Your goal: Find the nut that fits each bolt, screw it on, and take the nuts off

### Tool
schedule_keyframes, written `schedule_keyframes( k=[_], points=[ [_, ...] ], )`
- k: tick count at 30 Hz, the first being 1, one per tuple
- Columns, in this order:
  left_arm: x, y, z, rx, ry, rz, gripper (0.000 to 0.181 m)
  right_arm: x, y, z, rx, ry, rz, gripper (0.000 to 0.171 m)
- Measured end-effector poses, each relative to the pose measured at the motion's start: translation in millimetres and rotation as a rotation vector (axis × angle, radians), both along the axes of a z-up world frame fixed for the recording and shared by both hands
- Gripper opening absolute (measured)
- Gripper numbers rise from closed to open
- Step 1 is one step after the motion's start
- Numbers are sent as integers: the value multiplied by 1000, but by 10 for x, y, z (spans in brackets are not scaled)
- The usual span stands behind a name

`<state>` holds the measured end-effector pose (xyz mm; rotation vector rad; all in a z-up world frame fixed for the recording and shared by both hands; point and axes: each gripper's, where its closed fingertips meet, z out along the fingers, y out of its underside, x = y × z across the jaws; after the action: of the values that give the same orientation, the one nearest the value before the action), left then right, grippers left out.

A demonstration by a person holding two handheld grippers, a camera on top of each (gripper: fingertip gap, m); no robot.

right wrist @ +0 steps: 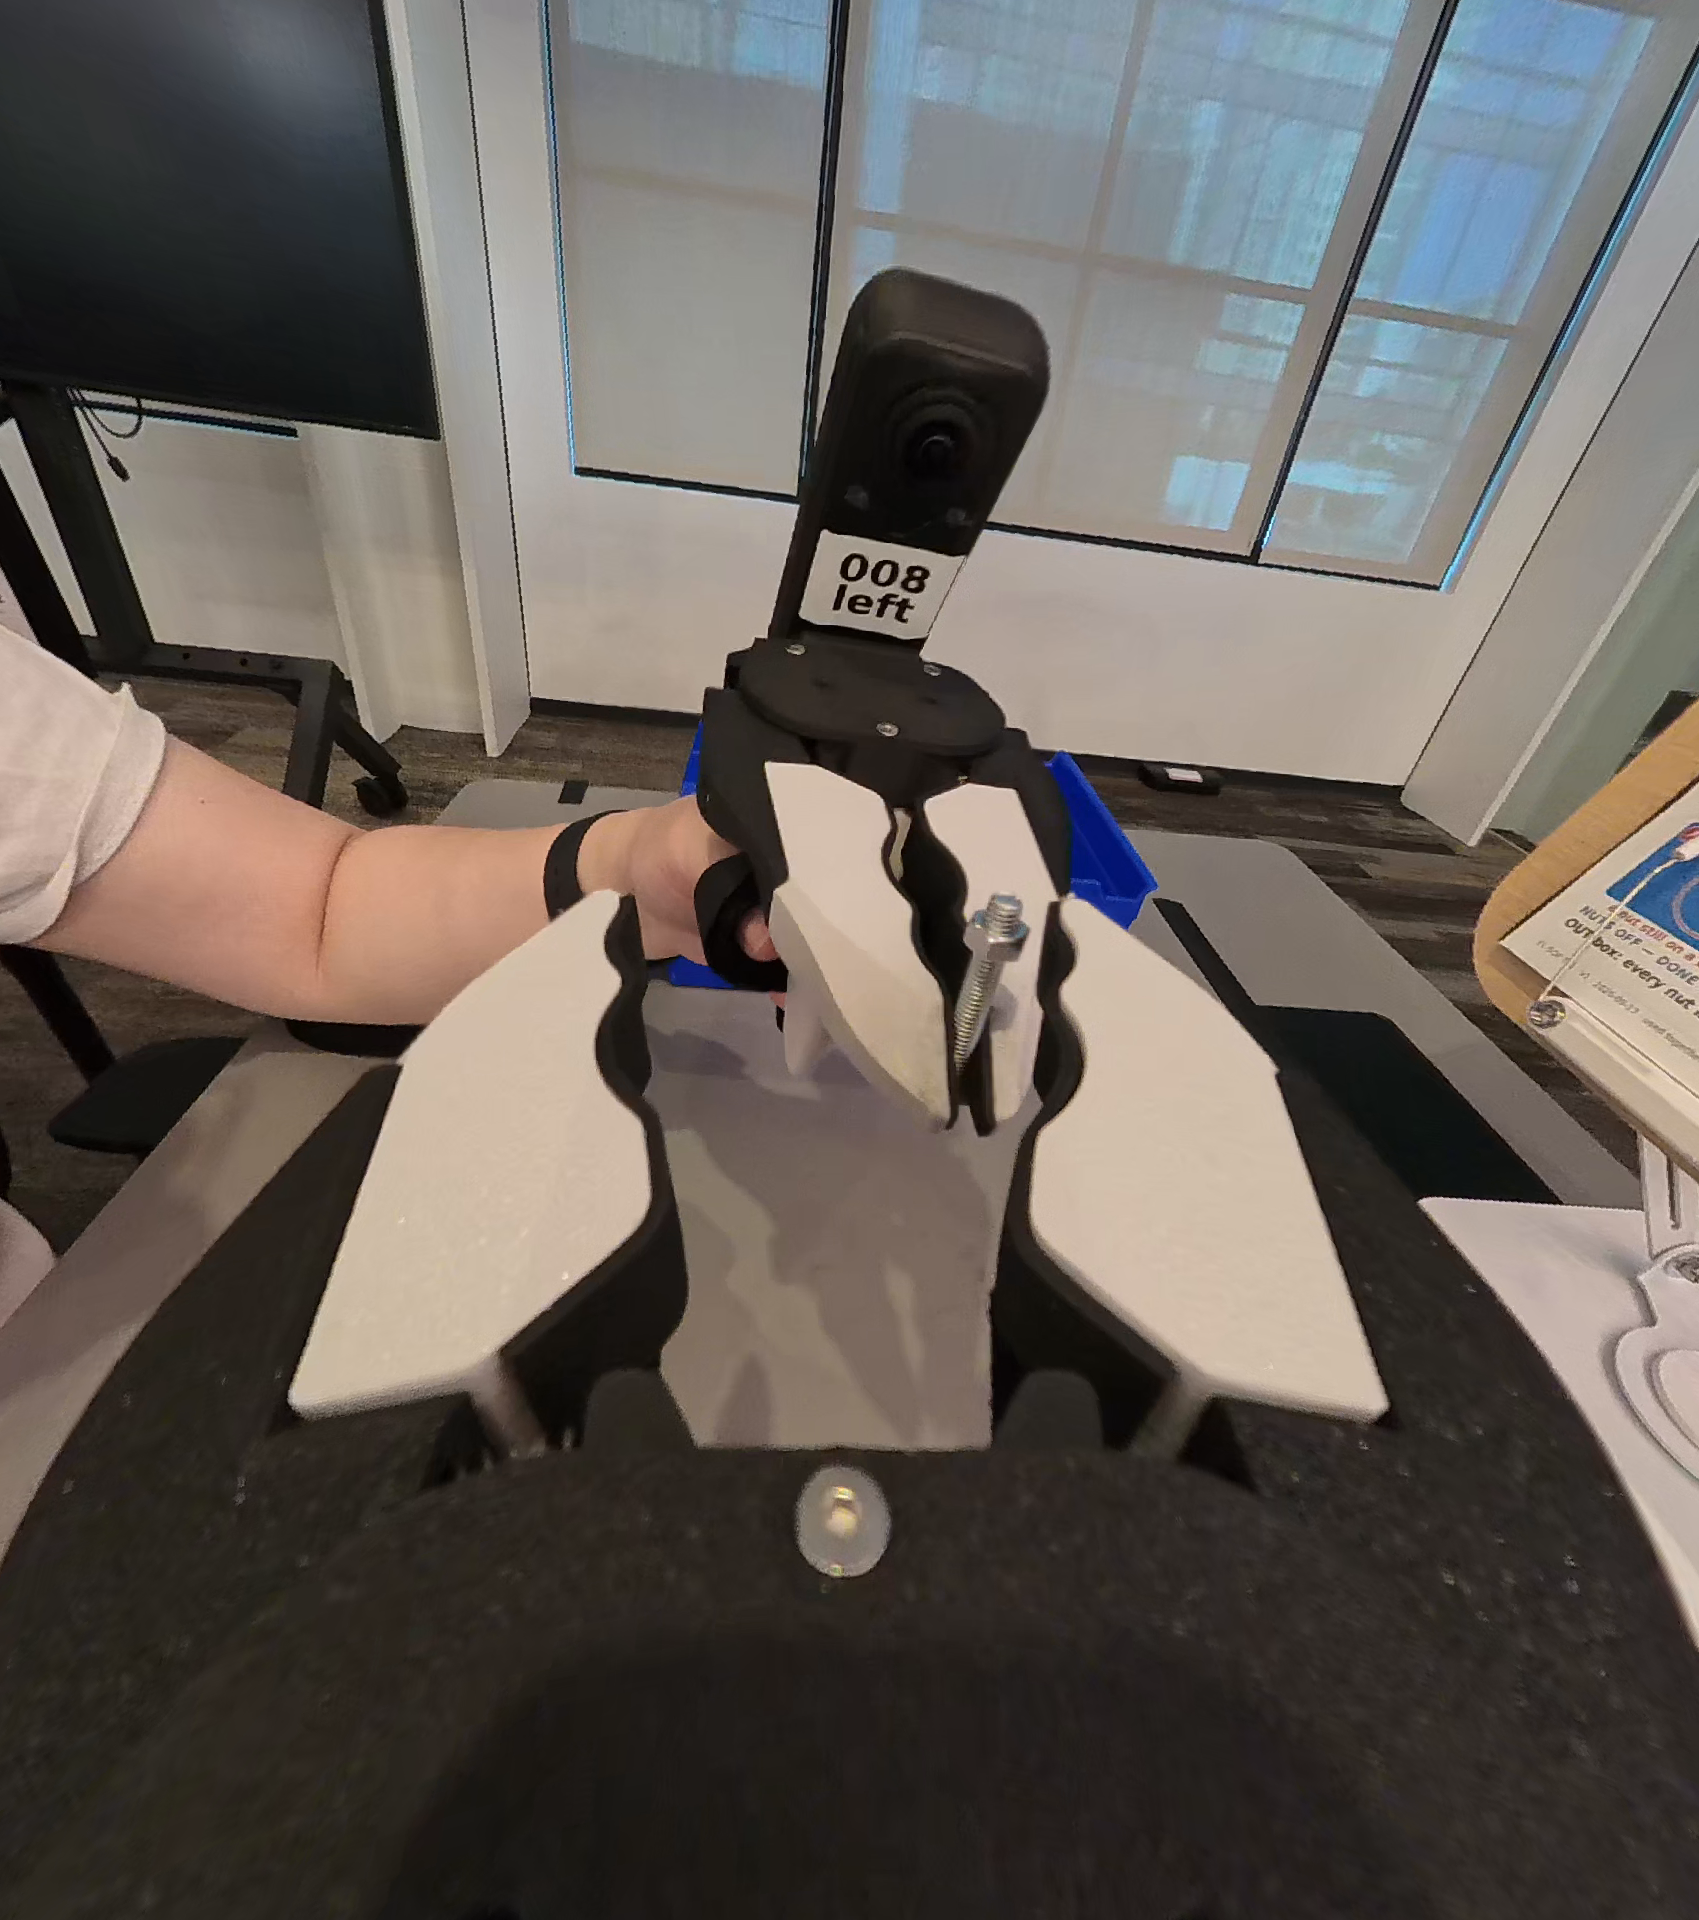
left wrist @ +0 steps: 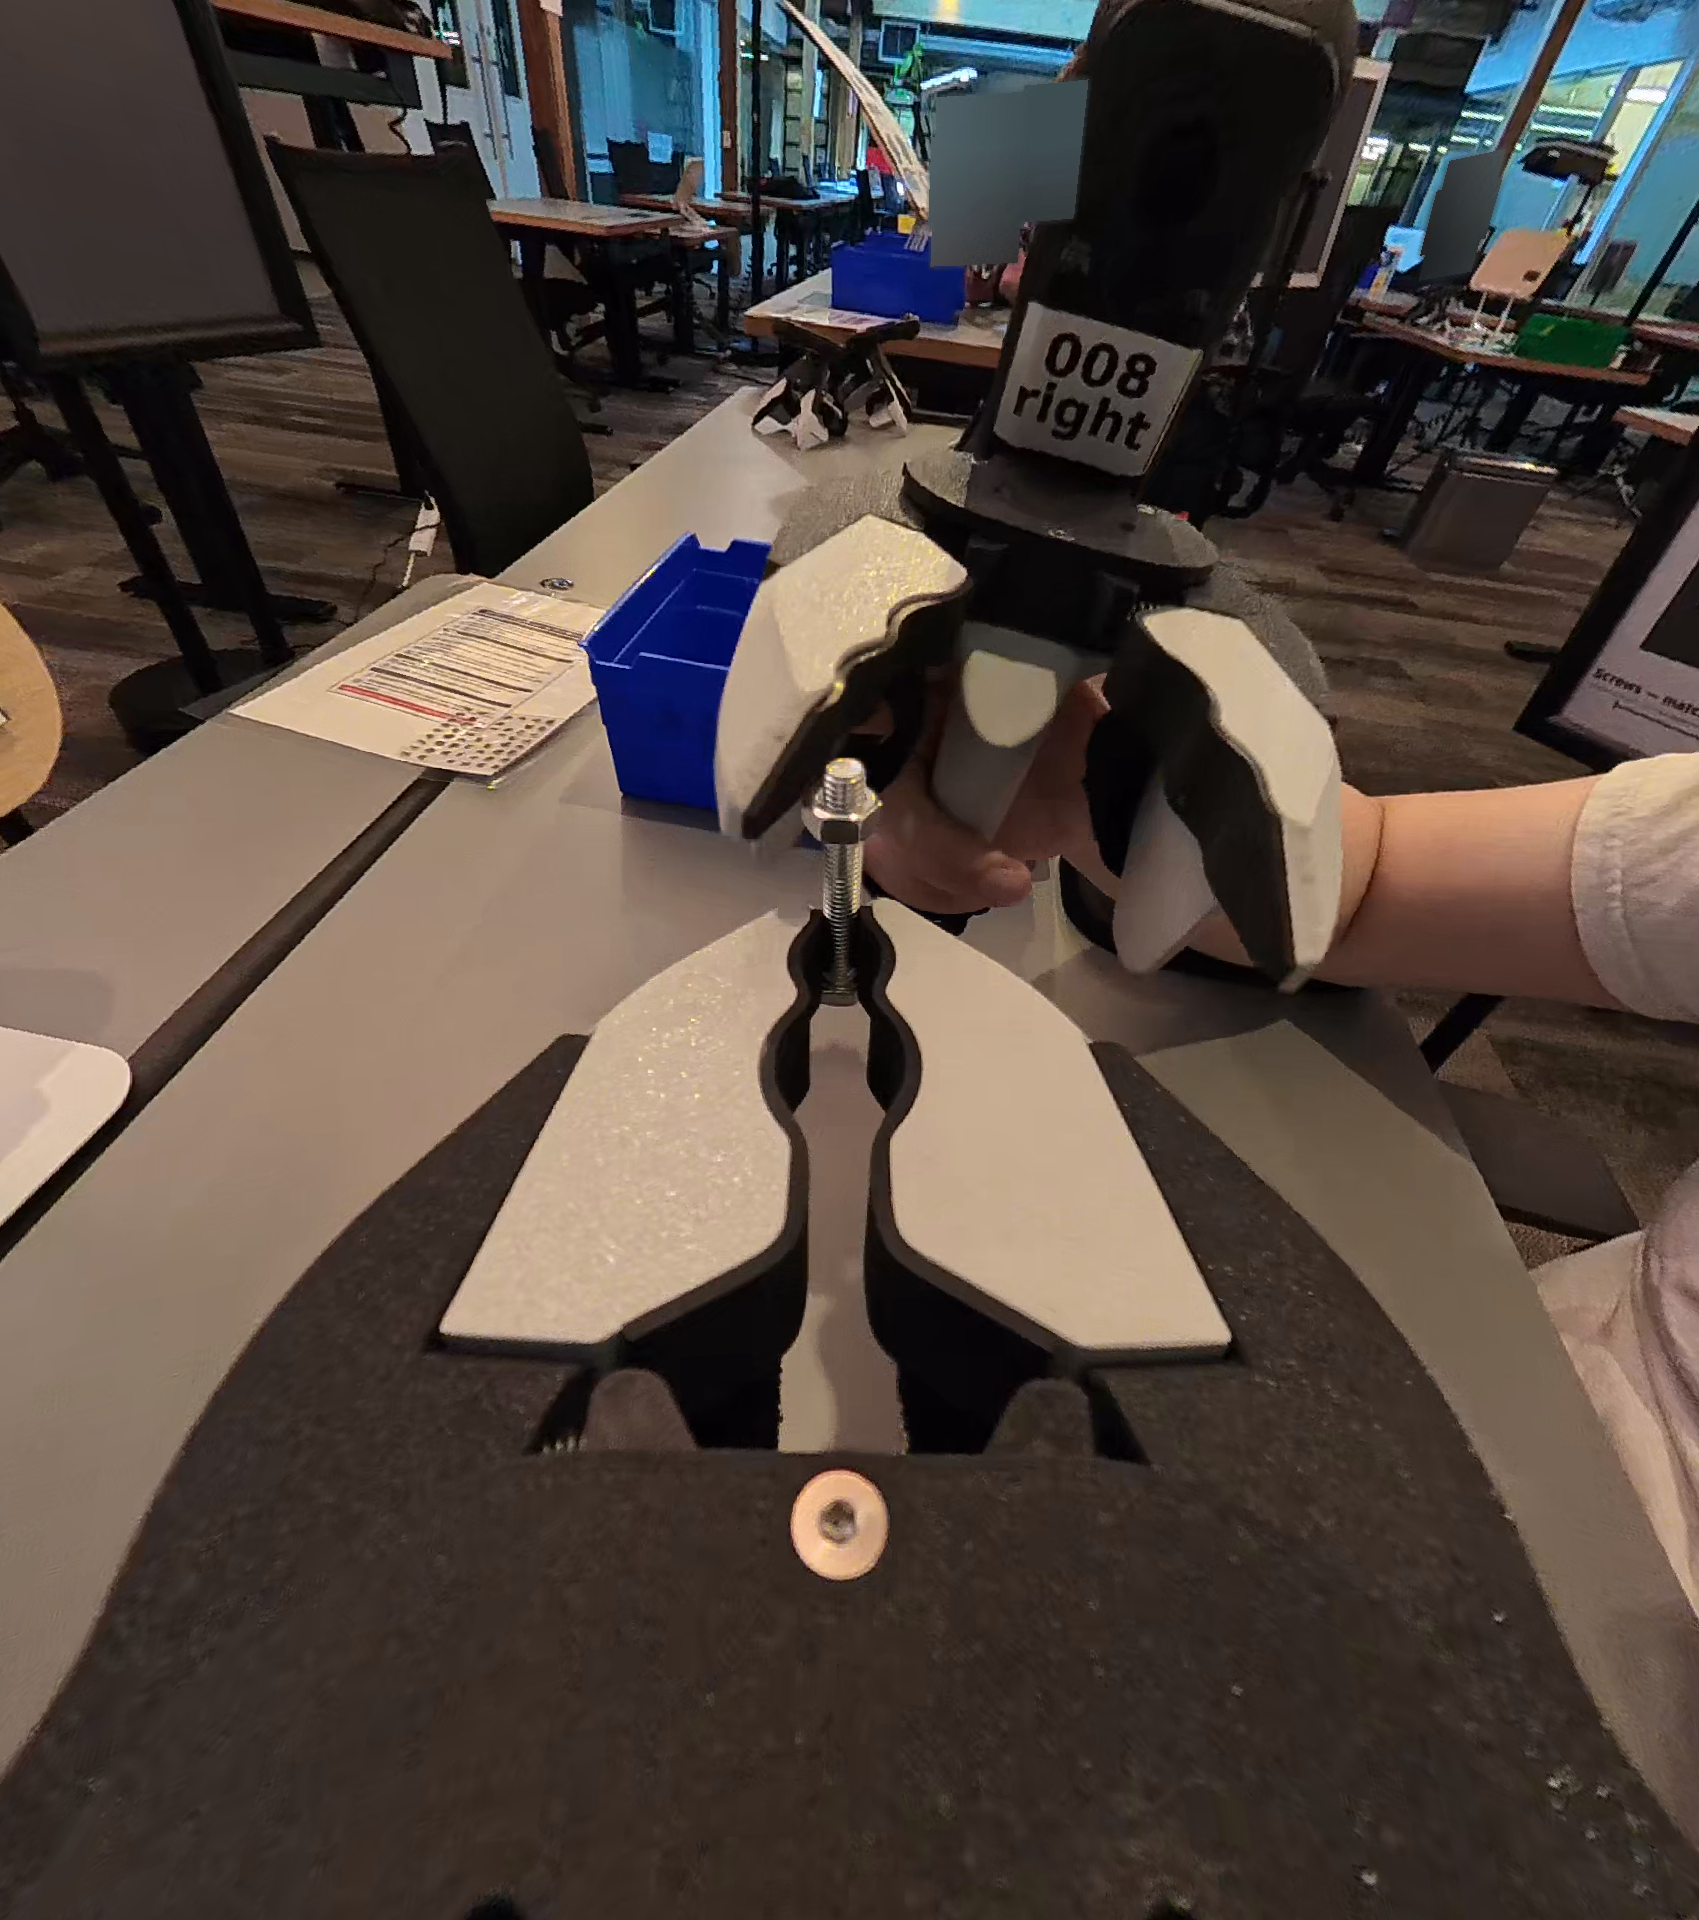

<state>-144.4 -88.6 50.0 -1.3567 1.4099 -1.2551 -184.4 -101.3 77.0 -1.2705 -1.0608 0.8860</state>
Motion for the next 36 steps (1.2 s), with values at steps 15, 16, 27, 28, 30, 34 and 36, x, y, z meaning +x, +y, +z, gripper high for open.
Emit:
schedule_keyframes(
  k=[15,16,27,28,30,34,36],
  points=[
    [6,10,-2,-12,-2,4,4,-1,9,-8,-3,-13,-11,74],
    [-3,31,0,-12,-2,13,4,-4,-2,-13,1,-20,-5,74],
    [16,2,-39,-10,14,-1,5,-4,13,-6,-17,5,-7,74],
    [21,14,-48,-6,18,8,5,-14,6,-24,-17,-7,-3,74],
    [2,46,-42,-7,17,20,4,-4,7,-27,-4,-18,-8,74],
    [-66,123,34,-28,-15,45,4,66,9,34,-6,5,-8,70],
    [-67,93,50,-44,-23,24,4,85,48,56,-14,29,-30,72]
  ],
)
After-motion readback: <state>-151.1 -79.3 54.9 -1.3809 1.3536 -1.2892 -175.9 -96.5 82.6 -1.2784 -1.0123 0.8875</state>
